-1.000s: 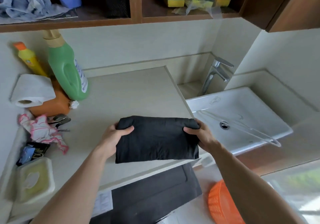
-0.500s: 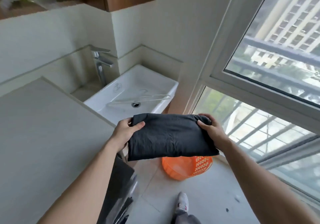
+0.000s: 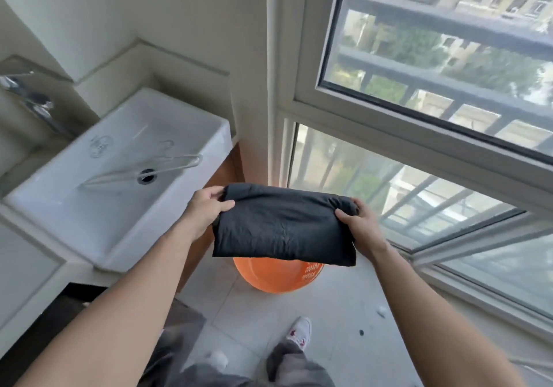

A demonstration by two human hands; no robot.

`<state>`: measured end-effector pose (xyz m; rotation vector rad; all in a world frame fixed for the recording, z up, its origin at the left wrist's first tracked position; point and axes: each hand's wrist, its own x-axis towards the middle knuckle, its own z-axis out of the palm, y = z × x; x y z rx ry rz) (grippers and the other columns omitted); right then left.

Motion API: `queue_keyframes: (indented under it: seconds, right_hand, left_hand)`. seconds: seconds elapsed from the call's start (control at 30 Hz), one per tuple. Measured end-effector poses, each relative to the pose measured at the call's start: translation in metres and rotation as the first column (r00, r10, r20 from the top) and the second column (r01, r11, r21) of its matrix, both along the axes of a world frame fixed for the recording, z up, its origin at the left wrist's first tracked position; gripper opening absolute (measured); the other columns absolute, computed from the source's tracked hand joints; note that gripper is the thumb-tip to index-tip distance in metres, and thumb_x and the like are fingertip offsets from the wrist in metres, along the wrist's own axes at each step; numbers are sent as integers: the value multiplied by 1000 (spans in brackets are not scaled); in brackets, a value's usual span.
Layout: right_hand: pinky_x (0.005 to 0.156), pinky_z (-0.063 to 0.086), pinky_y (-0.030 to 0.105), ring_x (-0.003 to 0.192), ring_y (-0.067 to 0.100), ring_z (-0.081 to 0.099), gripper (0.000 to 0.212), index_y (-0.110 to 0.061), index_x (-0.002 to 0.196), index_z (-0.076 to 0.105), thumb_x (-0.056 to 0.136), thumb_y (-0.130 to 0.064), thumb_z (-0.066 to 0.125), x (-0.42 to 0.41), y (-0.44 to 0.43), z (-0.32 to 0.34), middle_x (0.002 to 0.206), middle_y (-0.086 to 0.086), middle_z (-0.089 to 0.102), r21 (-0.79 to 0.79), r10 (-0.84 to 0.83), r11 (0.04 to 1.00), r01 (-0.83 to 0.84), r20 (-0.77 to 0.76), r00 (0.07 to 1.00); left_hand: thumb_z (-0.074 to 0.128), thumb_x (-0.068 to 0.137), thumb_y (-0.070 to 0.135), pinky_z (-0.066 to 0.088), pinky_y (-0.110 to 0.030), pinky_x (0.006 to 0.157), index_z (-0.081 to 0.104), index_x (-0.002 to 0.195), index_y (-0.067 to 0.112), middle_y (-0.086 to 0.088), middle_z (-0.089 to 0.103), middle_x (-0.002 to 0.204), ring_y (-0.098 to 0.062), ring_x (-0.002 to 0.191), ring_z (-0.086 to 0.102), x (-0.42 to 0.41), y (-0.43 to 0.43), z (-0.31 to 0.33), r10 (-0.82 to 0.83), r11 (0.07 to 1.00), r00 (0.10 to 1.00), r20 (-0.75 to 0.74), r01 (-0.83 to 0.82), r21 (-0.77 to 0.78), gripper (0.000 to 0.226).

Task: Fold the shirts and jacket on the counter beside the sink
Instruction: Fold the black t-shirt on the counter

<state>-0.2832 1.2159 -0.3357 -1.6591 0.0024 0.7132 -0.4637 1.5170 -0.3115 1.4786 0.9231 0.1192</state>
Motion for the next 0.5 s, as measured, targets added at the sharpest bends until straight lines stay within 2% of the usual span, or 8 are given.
queue_keyframes:
  seconds: [0.1,0.17,0.23,0.33,0.4,0.43,0.5]
  right_hand:
    - [85,53,31,106,21,64,46,-25,128,53,90,1,60,14,-3,-23,119,8,64,-50,12,999,-13,-21,1000]
    - [87,51,32,105,16,60,57,-41,128,46,88,-2,56,25,-1,-47,119,1,58,-120,59,991,-52,54,997]
    - [87,48,32,104,12,57,56,-49,119,44,86,-4,53,37,6,-84,115,-6,55,-187,101,980,-74,143,985]
    - [97,45,38,107,14,56,40,-32,99,58,82,3,49,53,20,-166,109,-7,61,-253,122,965,-63,225,967]
    - [99,43,39,107,20,56,34,-24,86,65,82,6,48,60,29,-234,108,1,64,-320,149,944,-78,206,967]
    - [98,43,37,106,22,56,34,-23,84,67,83,5,49,65,35,-267,108,5,64,-353,156,932,-78,198,968]
    - [92,39,28,102,21,55,33,-22,86,71,88,3,49,73,47,-343,110,10,61,-400,129,916,-29,224,966]
  left_hand:
    - [68,88,0,54,-24,81,69,99,29,13,71,105,-5,98,67,26,-5,-30,25,998,998,-52,-22,51,30]
    - [65,90,1,50,-20,74,68,107,27,15,69,103,0,94,64,42,-5,-59,40,996,995,-96,-32,85,31]
    - [63,92,2,47,-19,74,65,120,22,12,66,107,1,94,61,61,0,-101,26,993,990,-135,-10,116,34]
    - [63,92,7,43,-18,68,53,117,25,15,58,107,3,93,55,81,7,-182,39,983,981,-191,-3,182,33]
    - [64,91,9,40,-23,67,42,116,24,9,53,108,-7,94,56,92,13,-246,50,975,964,-263,11,223,36]
    - [63,91,8,40,-26,70,41,114,23,5,52,111,-14,97,55,98,17,-279,29,966,953,-300,50,252,35]
    - [62,89,1,38,-28,77,50,101,21,1,55,111,-19,99,53,112,23,-355,-17,938,940,-341,133,320,26]
